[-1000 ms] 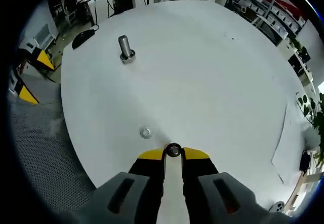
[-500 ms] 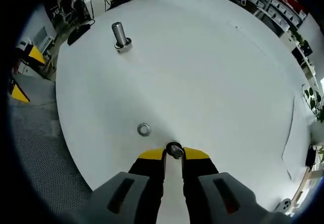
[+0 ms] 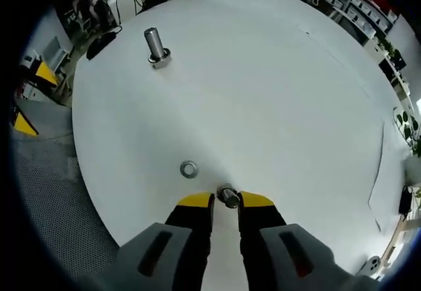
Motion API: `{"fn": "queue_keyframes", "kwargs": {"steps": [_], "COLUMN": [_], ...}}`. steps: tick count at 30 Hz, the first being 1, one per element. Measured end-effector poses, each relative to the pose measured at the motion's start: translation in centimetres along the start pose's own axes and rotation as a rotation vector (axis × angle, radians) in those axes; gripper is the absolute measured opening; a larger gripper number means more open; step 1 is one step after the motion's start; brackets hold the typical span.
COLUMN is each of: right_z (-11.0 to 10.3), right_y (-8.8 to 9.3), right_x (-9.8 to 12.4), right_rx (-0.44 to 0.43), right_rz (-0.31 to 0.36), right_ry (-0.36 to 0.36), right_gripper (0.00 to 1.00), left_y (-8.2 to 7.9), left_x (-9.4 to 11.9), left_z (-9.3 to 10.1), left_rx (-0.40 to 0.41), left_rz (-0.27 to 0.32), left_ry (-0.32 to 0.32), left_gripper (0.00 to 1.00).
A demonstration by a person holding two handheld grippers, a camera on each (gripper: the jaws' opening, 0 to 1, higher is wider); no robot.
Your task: Place the washer onto the threaded stud by aligning its center hole with the stud, sliding it down to the base, and recovering from edge contact or off-axis alignment until the washer reaches the visible bottom stop.
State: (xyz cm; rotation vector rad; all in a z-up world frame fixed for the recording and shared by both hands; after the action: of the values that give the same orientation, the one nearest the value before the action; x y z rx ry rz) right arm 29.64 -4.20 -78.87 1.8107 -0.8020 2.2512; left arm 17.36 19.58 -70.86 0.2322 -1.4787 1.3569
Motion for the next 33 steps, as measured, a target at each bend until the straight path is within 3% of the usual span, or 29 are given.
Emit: {"fn": "queue_keyframes", "kwargs": {"steps": [12, 25, 27, 33], "right_z": [-3.0, -4.6, -4.8, -4.6], "right_y": [2.1, -1.3, -1.9, -2.6], "right_x": [0.4, -0.6, -0.9, -1.4], "right_rx": [-0.065, -0.04, -0.066, -0.07], "right_rz": [-0.011, 0.022, 0.038, 0.033], "right_ry": [-0.016, -0.047, -0.061, -0.024], "right_gripper": [0.18, 0.19, 0.19, 0.2], "left_y": [-0.1, -0.1, -0.1, -0.1], "left_x": [0.1, 0.2, 0.2, 0.1], "left_z": [0.5, 0.5, 0.5, 0.7], "left_rx": [-0.021, -0.026, -0.028, -0.043], "left_rz": [0.002, 0.006, 0.006, 0.001], "left_ry": [0.016, 0.023, 0.022, 0.024], "left_gripper": [0.36, 0.36, 0.35, 0.35]}}
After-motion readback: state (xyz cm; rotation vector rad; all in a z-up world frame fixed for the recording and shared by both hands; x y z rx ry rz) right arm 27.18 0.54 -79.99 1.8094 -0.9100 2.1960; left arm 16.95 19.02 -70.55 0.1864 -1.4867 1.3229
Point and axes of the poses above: the point that each gripper's makers call its tool centre point, and the gripper's own axes: x roughly backward along the fingers, z roughly to its right, y roughly out of its underside, the point moved 7 cm from there along x, roughly backward along the fingers, and after that the axes turned 14 degrees about x, right-handed, at the moved point
